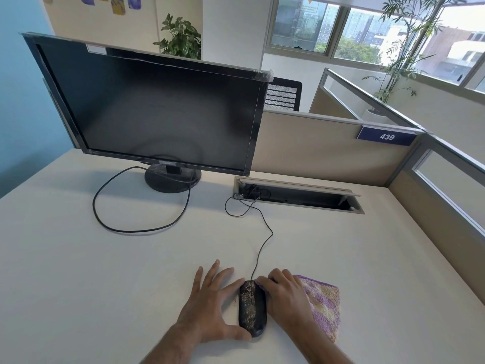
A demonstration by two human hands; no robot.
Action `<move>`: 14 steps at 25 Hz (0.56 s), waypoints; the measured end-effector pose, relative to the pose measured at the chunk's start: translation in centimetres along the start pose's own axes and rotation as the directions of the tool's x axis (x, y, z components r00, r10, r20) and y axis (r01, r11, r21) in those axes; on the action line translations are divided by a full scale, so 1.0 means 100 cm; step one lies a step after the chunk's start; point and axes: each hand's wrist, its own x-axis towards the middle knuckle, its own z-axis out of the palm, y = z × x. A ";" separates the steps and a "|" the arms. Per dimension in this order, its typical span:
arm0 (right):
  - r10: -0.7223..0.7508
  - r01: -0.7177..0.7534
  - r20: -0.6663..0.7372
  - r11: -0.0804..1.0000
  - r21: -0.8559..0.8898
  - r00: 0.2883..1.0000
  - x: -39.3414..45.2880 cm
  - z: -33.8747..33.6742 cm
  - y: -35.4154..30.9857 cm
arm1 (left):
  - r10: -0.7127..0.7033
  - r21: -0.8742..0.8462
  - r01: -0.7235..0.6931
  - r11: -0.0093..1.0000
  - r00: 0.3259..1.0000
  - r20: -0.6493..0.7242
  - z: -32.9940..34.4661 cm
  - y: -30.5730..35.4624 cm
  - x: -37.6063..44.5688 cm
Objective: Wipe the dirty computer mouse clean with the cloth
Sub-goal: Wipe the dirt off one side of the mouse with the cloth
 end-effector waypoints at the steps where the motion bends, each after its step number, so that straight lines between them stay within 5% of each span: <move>1: 0.004 -0.004 0.004 1.000 -0.008 1.000 0.001 -0.001 0.000 | 0.000 0.001 0.000 1.000 1.000 0.001 0.000 0.000 0.000; 14: -0.182 0.183 -0.053 0.983 0.031 0.982 -0.006 -0.009 0.007 | -0.013 0.015 0.013 1.000 1.000 0.016 -0.001 0.001 0.000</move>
